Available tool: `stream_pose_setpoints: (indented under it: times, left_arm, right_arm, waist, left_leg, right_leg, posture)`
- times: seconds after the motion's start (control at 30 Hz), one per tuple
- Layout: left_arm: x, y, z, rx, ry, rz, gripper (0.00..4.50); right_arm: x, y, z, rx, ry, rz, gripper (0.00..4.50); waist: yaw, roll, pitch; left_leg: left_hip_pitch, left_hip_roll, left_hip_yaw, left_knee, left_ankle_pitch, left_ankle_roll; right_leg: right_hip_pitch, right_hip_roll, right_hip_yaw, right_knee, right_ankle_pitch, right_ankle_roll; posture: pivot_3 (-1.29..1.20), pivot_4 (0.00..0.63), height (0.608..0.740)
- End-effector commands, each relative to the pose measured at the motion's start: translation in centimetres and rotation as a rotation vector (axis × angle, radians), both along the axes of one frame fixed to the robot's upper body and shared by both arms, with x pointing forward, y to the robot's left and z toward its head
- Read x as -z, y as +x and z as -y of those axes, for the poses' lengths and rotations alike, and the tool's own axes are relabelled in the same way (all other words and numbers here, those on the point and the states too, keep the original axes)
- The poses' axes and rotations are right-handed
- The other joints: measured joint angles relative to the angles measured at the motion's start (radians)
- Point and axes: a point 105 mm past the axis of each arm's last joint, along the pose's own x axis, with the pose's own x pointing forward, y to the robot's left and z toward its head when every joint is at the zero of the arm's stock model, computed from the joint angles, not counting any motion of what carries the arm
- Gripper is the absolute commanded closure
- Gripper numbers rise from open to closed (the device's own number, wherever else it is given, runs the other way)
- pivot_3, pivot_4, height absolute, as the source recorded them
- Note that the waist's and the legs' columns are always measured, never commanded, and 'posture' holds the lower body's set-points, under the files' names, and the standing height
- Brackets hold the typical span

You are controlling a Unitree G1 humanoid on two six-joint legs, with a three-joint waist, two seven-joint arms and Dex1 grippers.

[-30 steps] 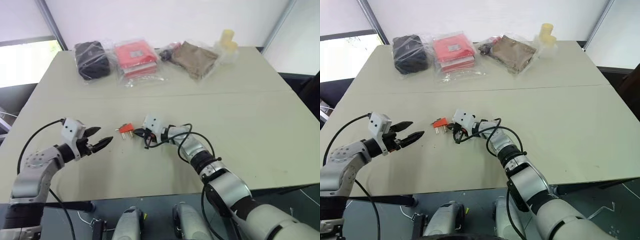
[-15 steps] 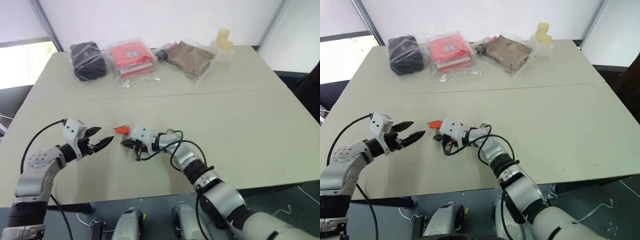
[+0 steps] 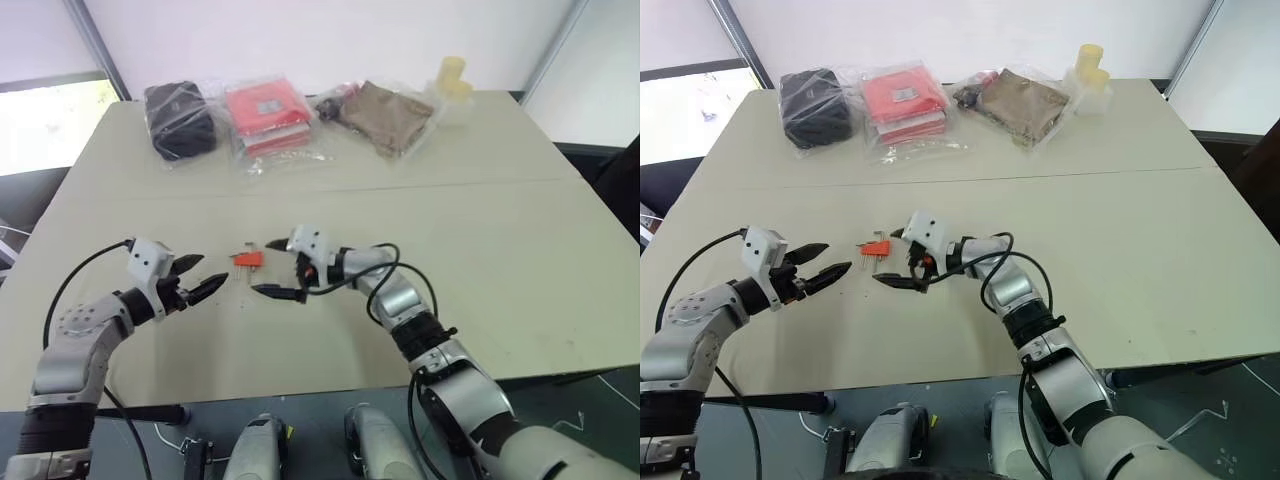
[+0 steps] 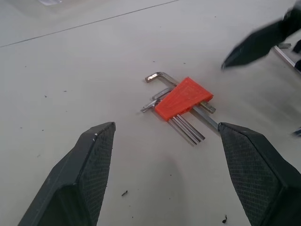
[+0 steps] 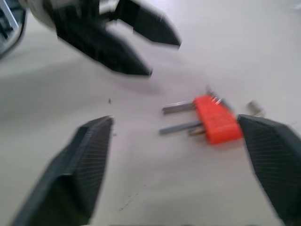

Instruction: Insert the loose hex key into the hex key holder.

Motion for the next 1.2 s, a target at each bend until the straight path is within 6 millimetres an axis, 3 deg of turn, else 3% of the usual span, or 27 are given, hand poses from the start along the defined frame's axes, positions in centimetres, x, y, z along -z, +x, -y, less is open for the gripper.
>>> stream_pose_setpoints:
  times: [0.03, 0.23, 0.4, 0.8, 1.2]
  left_arm:
    - [-0.8, 0.3, 0.0, 0.005, 0.005, 0.034, 0.85]
    - [-0.9, 0.7, 0.3, 0.008, -0.002, 0.040, 0.85]
    - [-0.8, 0.4, 0.5, 0.003, -0.007, 0.043, 0.85]
    - [-0.3, -0.4, 0.2, -0.029, -0.017, 0.035, 0.85]
    - [-1.1, -0.3, 1.5, -0.024, -0.018, 0.040, 0.85]
  right_arm:
    - [-2.0, 1.3, 0.7, 0.027, 0.030, 0.041, 0.06]
    - [0.3, 3.9, 0.5, 0.127, -0.094, 0.063, 0.06]
    - [1.5, 4.4, -1.0, 0.139, -0.160, 0.080, 0.06]
    - [2.4, 3.1, -3.7, 0.059, -0.182, 0.068, 0.06]
    - [2.8, 1.9, -5.7, 0.014, -0.204, 0.068, 0.06]
  waist:
    - [0.002, 0.000, 0.000]
    - [0.001, 0.000, 0.000]
    - [-0.001, 0.000, 0.000]
    - [-0.015, 0.000, 0.000]
    - [-0.016, 0.000, 0.000]
  left_leg:
    - [0.000, 0.000, 0.000, -0.001, 0.000, 0.000]
    - [0.000, 0.000, 0.000, -0.001, 0.000, 0.000]
    - [0.000, 0.000, 0.002, -0.002, 0.001, 0.000]
    - [0.000, 0.001, 0.001, -0.003, 0.001, -0.001]
    - [0.001, 0.001, 0.001, -0.004, 0.001, -0.001]
  right_leg:
    - [0.000, 0.000, -0.001, 0.000, 0.000, 0.000]
    - [-0.001, 0.002, -0.001, 0.000, 0.000, 0.000]
    - [-0.001, 0.002, 0.000, 0.000, 0.000, 0.000]
    - [-0.001, 0.002, 0.000, 0.000, 0.000, 0.000]
    - [-0.001, 0.001, 0.000, 0.000, 0.000, 0.000]
  posture:
    - [0.00, 0.150, 0.740]
    - [0.00, 0.150, 0.740]
    - [0.00, 0.150, 0.740]
    - [0.00, 0.150, 0.740]
    - [0.00, 0.150, 0.740]
